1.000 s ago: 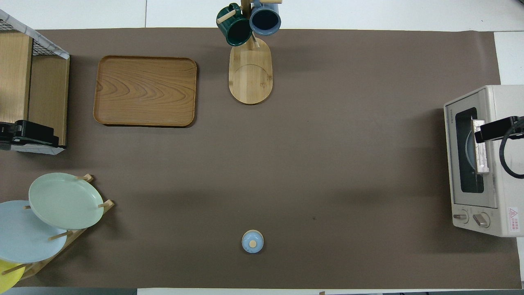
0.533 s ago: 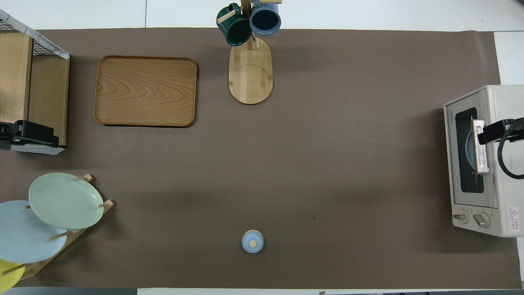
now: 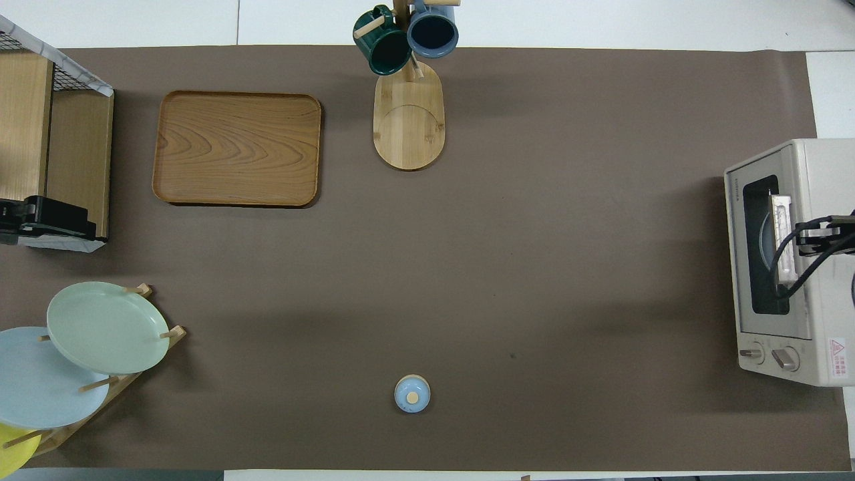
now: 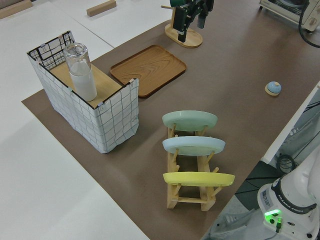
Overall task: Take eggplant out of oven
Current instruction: 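Pull the oven door down open with the right gripper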
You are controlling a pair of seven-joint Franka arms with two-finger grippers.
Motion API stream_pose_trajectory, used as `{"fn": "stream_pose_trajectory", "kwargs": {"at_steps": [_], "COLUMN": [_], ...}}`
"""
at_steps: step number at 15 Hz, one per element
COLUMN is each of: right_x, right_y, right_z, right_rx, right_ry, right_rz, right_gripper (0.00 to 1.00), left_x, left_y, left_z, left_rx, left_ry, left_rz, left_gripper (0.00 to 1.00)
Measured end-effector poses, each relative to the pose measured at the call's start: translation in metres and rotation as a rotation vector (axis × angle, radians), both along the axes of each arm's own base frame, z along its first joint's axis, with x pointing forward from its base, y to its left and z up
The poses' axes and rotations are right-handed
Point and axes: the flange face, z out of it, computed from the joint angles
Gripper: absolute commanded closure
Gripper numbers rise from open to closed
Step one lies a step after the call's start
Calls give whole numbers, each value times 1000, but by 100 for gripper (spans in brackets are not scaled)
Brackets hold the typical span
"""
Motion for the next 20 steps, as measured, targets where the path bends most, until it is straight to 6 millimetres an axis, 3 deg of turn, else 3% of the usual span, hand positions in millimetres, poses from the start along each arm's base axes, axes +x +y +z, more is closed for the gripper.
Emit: {"fn": "stream_pose_trajectory", "kwargs": {"at_steps": [10, 20], "right_x": [9, 7], "right_y": [-4, 3], "right_z": [-37, -48], "right_rx": [-71, -70], "right_ry": [8, -13], "right_rz": [18, 39], "right_gripper": [100, 100], "left_x": [0, 0], "left_y": [0, 0], "left_z": [0, 0], "left_rx": [0, 0], "left_ry": [0, 0], "left_rz": [0, 0], "left_gripper": [0, 0]}}
